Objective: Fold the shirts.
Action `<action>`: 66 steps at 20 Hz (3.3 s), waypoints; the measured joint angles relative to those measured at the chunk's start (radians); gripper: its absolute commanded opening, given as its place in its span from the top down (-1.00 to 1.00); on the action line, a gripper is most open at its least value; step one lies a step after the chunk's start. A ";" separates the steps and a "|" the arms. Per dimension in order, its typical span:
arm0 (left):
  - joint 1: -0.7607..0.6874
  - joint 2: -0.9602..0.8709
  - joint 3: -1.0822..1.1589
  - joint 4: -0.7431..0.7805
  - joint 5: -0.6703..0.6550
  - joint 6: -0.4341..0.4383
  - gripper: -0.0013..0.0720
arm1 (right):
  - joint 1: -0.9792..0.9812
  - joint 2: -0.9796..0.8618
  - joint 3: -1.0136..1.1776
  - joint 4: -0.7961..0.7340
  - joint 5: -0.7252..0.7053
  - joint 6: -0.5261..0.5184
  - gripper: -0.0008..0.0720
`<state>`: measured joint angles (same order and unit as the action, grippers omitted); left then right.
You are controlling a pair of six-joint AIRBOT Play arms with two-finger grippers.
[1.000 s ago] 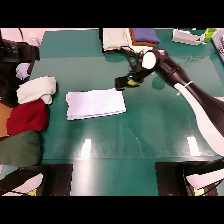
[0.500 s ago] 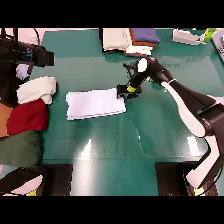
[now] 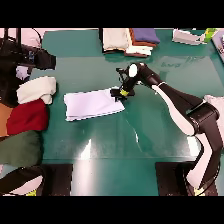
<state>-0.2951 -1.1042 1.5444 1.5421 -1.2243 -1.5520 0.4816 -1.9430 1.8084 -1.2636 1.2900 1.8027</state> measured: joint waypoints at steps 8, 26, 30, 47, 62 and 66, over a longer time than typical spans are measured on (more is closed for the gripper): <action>-0.153 0.000 0.000 -0.002 0.029 0.000 0.90 | -0.277 0.266 -0.027 -0.239 0.110 -0.033 0.92; -0.184 0.000 0.000 -0.005 0.036 -0.067 0.90 | -1.203 0.587 -0.194 -0.183 0.104 -0.082 0.92; -0.184 0.000 0.000 -0.005 0.034 -0.069 0.90 | -1.223 0.625 -0.157 -0.179 0.092 -0.083 0.92; -0.184 0.000 0.000 -0.005 -0.024 -0.063 0.90 | -1.477 0.842 -0.496 -0.379 0.146 -0.168 0.44; -0.184 0.000 0.000 -0.005 -0.015 -0.063 0.89 | -1.196 0.952 -0.709 -0.050 -0.026 -0.227 -0.38; -0.184 0.000 0.000 -0.003 0.005 -0.063 0.89 | -0.821 0.959 -0.711 -0.005 -0.097 -0.228 -0.22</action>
<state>-0.4789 -1.1042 1.5444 1.5391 -1.2198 -1.6146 -0.3393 -0.9836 1.0977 -1.2686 1.1931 1.5745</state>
